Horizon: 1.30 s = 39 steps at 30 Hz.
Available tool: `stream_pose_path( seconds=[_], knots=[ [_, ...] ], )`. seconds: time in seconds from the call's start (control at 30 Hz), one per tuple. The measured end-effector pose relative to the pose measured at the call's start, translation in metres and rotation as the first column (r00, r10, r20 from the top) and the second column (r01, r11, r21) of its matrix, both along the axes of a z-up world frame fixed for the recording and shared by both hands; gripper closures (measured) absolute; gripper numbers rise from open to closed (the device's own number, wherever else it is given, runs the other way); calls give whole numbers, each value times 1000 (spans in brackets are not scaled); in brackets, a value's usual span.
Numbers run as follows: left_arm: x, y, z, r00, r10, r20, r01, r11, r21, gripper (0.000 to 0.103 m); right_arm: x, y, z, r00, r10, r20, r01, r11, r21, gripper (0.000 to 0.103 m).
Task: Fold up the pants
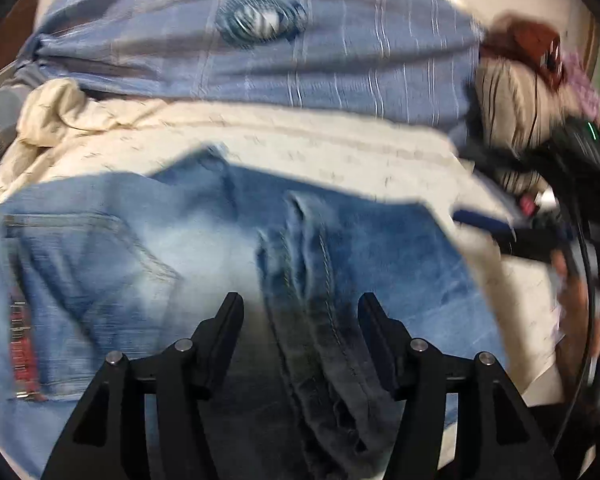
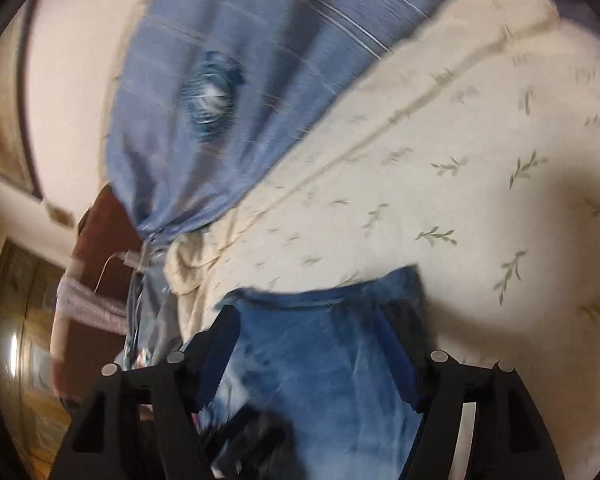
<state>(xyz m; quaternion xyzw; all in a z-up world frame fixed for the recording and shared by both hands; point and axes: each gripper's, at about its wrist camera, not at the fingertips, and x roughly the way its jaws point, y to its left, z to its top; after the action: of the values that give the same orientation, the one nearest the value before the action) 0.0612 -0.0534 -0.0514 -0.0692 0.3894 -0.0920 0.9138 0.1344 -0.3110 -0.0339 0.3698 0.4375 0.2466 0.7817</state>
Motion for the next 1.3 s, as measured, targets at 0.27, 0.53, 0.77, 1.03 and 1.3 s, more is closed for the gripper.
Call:
stream_pose_path(
  seconds=[0.27,0.53,0.77,1.03,1.3],
  knots=[
    [-94,122,46,937,342,75,-310,910,-275,27,-78,56,-9,984,175,10,-175,983,62,29],
    [-138,207,-3,823,533,-197,-555,680,-480,27,-74,158,-11,944,330,3,-325,928,182,29],
    [-119,225,-41,807,486,-336,-586,585,-561,27,-49,201,-47,925,358,-127,-357,933,36,28],
    [-103,235,-34,795,502,-339,-597,554,-580,30,-49,202,-50,920,372,-122,-371,928,34,28],
    [-100,222,0,834,518,-188,-538,690,-483,79,-51,197,-47,916,384,-115,-382,923,37,28]
  ],
)
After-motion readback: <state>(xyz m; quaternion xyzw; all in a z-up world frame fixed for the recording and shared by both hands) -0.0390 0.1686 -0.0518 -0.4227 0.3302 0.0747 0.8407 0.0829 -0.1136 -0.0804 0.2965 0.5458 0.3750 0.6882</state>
